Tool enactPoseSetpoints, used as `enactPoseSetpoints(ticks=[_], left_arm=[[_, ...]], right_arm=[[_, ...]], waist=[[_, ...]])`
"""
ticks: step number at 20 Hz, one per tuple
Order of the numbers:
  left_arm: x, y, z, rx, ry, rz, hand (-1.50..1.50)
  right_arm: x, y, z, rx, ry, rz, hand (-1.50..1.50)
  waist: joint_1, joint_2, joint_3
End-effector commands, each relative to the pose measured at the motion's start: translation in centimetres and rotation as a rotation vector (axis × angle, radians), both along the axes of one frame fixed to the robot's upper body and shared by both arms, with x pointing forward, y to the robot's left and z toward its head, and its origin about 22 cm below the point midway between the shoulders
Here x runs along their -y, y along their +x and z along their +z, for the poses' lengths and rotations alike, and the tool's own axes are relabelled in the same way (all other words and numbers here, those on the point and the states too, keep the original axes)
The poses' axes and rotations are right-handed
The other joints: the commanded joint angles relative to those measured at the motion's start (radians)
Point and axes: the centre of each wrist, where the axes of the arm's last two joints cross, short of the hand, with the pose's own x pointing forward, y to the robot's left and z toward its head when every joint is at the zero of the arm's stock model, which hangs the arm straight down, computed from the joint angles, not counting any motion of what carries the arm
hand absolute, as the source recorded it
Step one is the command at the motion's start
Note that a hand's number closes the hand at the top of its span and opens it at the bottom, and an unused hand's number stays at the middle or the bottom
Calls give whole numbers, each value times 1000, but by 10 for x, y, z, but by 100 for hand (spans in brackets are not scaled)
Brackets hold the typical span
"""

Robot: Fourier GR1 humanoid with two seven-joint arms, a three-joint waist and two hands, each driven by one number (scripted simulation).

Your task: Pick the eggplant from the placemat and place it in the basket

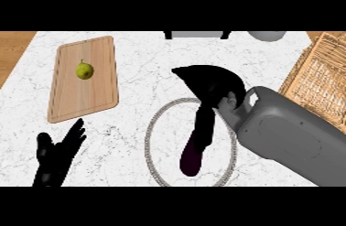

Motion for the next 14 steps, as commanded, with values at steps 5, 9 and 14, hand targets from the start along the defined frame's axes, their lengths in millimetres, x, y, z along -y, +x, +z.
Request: enactPoseSetpoints(ticks=[5,9,14], left_arm=[[0,-11,-10,-93,5,7,0],[10,0,-15,-89,-3,21,0],[-15,-17,-14,-72,5,10,0]], right_arm=[[-14,-25,-39,-49,-106,-79,-150],[-7,-29,-67,-45,-109,-92,-150],[2,-32,-83,-54,-105,-73,-150]], waist=[[3,3,-6],[0,6,-6],[5,6,-6]])
